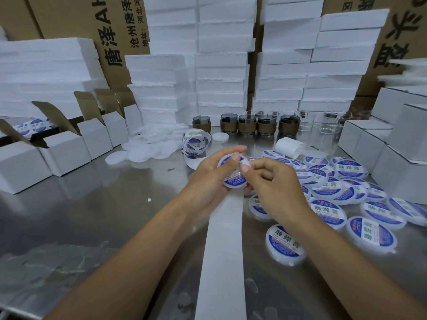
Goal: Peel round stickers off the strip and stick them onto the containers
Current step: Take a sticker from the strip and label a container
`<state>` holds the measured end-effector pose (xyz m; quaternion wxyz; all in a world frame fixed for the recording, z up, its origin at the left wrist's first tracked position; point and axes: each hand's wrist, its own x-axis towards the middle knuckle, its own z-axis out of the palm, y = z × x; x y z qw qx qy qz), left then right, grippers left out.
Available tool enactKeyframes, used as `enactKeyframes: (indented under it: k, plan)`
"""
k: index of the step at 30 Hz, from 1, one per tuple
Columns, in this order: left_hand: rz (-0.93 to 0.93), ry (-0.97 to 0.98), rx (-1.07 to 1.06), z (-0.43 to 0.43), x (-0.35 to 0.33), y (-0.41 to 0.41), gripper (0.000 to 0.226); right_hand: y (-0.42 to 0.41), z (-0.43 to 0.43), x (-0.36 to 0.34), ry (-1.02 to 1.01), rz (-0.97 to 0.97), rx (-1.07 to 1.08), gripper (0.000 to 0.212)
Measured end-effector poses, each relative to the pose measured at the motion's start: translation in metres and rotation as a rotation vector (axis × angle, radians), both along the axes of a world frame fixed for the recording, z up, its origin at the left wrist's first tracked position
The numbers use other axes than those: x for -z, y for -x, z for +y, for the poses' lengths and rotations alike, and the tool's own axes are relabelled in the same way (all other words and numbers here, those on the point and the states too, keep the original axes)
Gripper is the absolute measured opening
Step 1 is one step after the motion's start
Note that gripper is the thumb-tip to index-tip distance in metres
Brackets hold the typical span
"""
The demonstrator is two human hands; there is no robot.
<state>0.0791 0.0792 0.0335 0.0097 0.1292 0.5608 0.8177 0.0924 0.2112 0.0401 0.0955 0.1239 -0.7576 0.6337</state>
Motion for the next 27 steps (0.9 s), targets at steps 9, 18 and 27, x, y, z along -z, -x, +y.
enactKeyframes:
  k: [9,18,27]
  plan:
    - [0.016,0.19,-0.034,0.0,0.0033,0.0004,0.021,0.0017,0.0015,0.0002,0.029,0.027,0.13,0.009]
    - [0.064,0.294,0.02,0.0021,0.0077,-0.0009,0.05,0.0043,0.0028,0.0008,0.127,0.002,0.203,0.01]
    - [0.079,0.271,-0.035,0.0011,0.0066,-0.0006,0.035,0.0051,0.0049,0.003,0.044,0.066,0.172,0.019]
